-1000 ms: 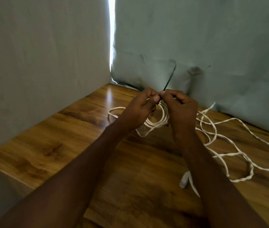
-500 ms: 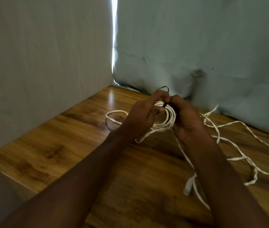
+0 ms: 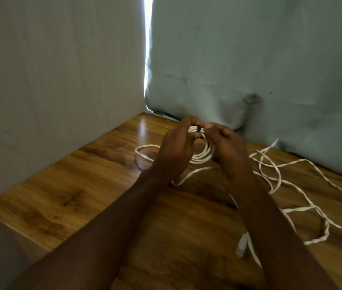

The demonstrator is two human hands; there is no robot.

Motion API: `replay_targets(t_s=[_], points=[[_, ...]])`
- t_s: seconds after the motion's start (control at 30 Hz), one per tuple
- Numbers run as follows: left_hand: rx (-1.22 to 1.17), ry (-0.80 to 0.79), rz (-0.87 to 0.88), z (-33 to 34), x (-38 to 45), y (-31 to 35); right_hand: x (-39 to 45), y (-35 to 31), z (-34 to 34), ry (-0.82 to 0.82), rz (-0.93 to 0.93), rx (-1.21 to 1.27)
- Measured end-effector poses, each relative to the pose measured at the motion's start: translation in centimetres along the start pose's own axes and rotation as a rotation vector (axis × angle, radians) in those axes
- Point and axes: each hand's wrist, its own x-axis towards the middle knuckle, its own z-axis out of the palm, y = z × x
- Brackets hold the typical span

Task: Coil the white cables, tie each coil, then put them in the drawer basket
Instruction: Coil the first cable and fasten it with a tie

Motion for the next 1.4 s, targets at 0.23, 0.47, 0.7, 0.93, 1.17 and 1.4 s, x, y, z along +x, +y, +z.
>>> replay_targets(t_s=[0.23,0.47,0.7,0.93,1.17,1.4], points=[[0.005,0.112,-0.050,-0.4,0.7,-0.4,-0.7,0.6,0.5,-0.047,-0.389,-0.216],[-0.211,0.033,-0.280,-0.7,1.0,0.0,-1.2,0.8,0.2,0.052,-0.509,-0.338],[-0.512,-0.060,-0.516,-2.5,2.0,1.4,-1.2,0.8,-0.2,0.102,-0.680,-0.549],[-0.898,-0.147,-0.821,-4.0,1.6,0.0,-0.9,1.5,0.0,-0.013,-0.791,-0.716],[-1.113,-0.146,-0.911,-4.0,1.4,-0.2,-0.3,1.8,-0.6,-0.109,-0.904,-0.848],[-1.302,-0.137,-1.034,-4.1,1.1,0.5,-0.9,1.8,-0.2,-0.173,-0.926,-0.843]])
